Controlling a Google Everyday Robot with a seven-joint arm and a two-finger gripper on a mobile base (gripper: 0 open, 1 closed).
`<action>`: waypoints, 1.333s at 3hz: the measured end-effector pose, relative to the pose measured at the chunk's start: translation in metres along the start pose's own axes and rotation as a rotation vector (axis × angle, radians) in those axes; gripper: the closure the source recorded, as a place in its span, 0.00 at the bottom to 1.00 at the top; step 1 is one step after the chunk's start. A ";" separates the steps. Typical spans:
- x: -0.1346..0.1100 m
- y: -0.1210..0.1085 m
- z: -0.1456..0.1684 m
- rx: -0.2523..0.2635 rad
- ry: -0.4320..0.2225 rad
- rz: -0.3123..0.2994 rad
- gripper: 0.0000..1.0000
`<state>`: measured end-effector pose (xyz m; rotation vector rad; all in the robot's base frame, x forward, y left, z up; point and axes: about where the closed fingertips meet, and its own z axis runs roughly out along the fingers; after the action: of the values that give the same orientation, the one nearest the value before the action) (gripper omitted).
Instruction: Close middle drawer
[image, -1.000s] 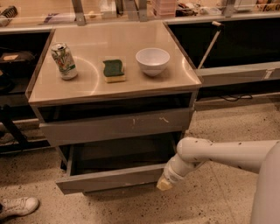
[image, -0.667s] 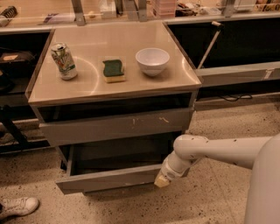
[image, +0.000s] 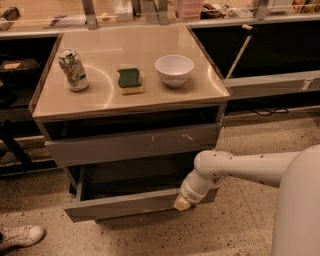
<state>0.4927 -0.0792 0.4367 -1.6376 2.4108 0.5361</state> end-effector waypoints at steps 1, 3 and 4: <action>0.000 0.000 0.000 0.000 0.000 0.000 0.81; 0.000 0.000 0.000 0.000 0.000 0.000 0.35; 0.000 0.000 0.000 0.000 0.000 0.000 0.11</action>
Offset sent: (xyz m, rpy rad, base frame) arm 0.0000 0.0000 0.0000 0.0000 0.0000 0.0000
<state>0.4927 -0.0792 0.4366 -1.6378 2.4108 0.5363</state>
